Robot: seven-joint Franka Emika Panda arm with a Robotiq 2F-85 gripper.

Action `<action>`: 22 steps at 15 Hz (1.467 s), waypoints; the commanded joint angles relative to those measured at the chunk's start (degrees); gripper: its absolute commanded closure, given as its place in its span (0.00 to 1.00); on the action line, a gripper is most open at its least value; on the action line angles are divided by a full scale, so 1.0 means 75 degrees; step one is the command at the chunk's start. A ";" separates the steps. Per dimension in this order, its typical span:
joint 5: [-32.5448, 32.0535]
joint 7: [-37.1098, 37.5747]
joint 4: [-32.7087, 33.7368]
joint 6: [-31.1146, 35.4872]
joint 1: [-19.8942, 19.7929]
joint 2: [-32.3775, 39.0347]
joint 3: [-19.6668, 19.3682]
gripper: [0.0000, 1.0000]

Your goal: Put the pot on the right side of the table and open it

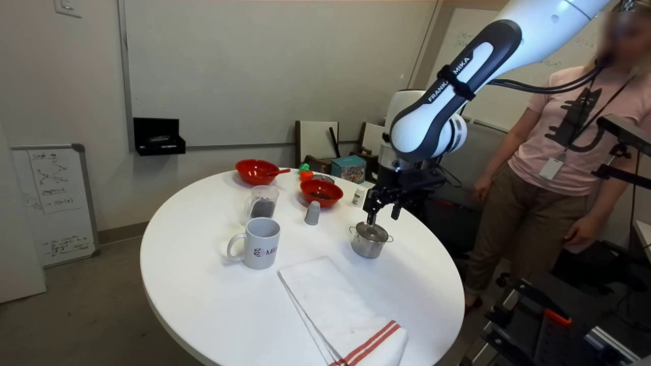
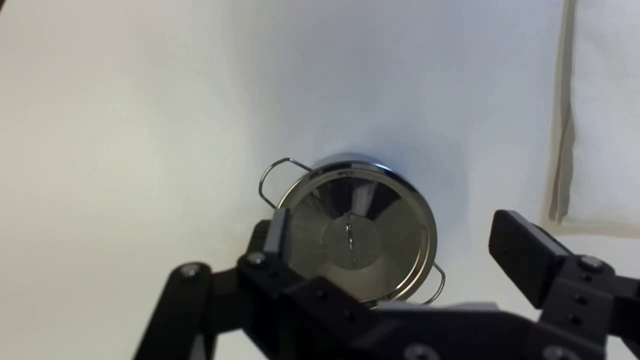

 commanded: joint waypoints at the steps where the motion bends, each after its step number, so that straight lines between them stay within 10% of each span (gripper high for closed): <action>1: 0.0233 -0.0521 0.0525 -0.0210 -0.0165 0.0436 0.0069 0.00; 18: 0.0226 -0.1138 0.1631 -0.0493 -0.0494 0.1311 0.0133 0.00; 19: 0.0222 -0.1141 0.1661 -0.0505 -0.0492 0.1339 0.0134 0.25; 22: 0.0221 -0.1158 0.1739 -0.0546 -0.0498 0.1411 0.0136 0.40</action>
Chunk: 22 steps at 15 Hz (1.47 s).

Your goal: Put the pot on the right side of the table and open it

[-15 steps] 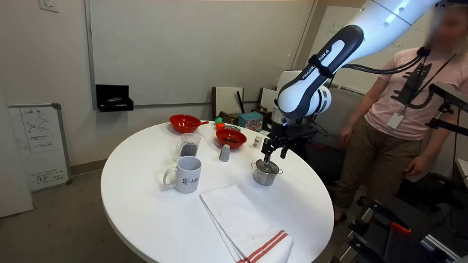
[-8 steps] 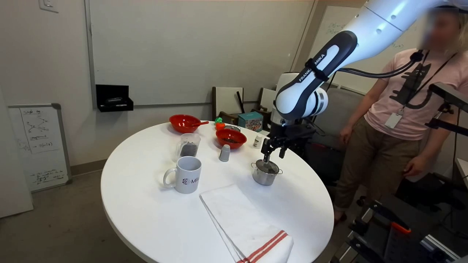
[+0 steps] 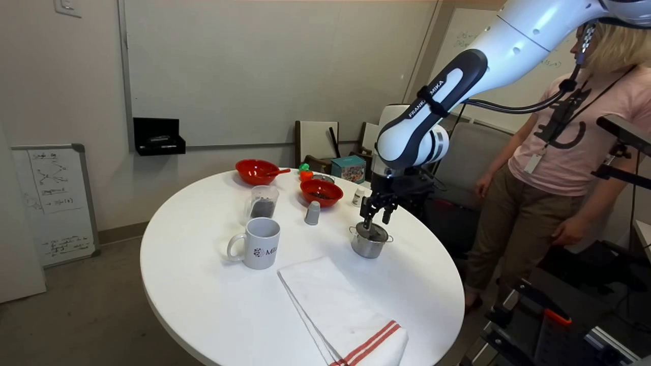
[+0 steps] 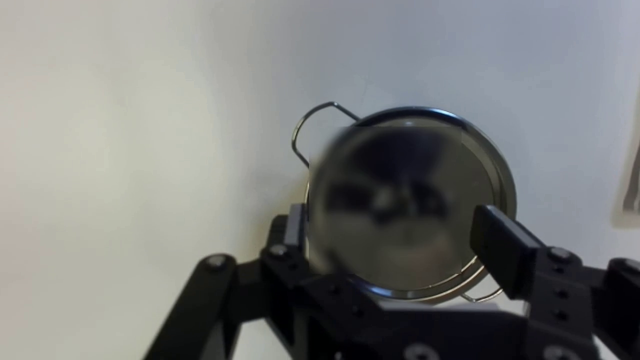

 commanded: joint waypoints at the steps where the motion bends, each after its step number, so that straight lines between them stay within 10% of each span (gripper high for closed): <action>1: 0.0135 -0.0254 0.0305 -0.0199 -0.0046 0.0200 0.0040 0.47; 8: 0.0307 -0.0391 0.0173 -0.0176 -0.0191 0.0074 0.0211 0.99; 22: 0.0799 -0.0367 -0.1176 -0.1002 -0.0192 -0.2075 0.0272 0.99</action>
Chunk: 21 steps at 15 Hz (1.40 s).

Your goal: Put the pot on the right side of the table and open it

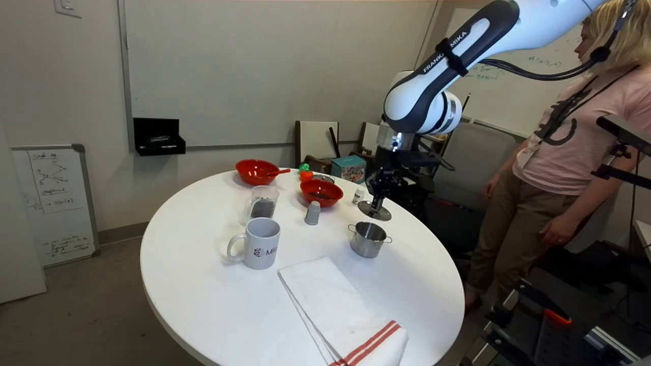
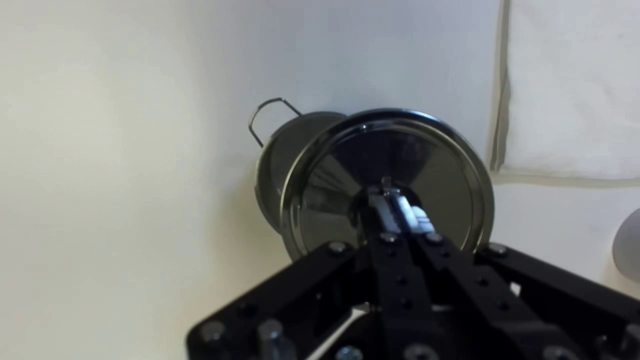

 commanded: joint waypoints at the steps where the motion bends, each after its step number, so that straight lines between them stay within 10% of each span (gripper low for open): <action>1: 0.0042 -0.0035 -0.0546 -0.0364 0.0028 -0.0706 -0.0293 0.99; 14: 0.0094 0.1442 -0.1710 0.0692 -0.0356 -0.1329 -0.1751 0.99; 21: 0.0265 0.1541 -0.1668 0.1306 -0.0224 -0.0385 -0.1311 1.00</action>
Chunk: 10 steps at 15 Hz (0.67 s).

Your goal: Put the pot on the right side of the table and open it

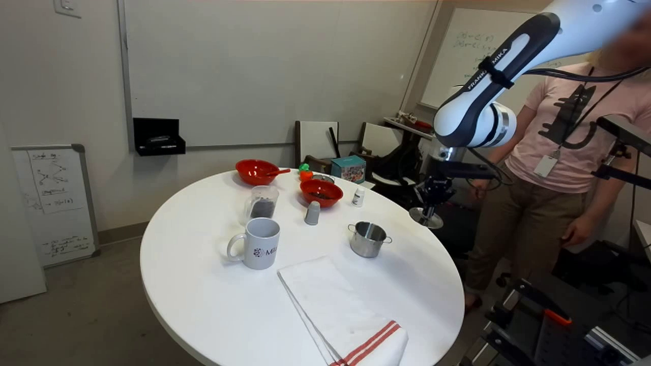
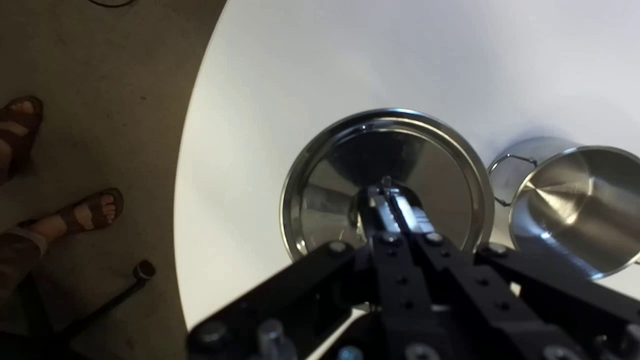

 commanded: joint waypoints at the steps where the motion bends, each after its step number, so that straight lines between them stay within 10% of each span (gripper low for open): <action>1: 0.0253 -0.0043 0.0077 0.0363 0.0082 0.0566 0.0231 1.00; 10: 0.0393 -0.0138 0.0278 0.0771 0.0077 0.1742 0.0545 1.00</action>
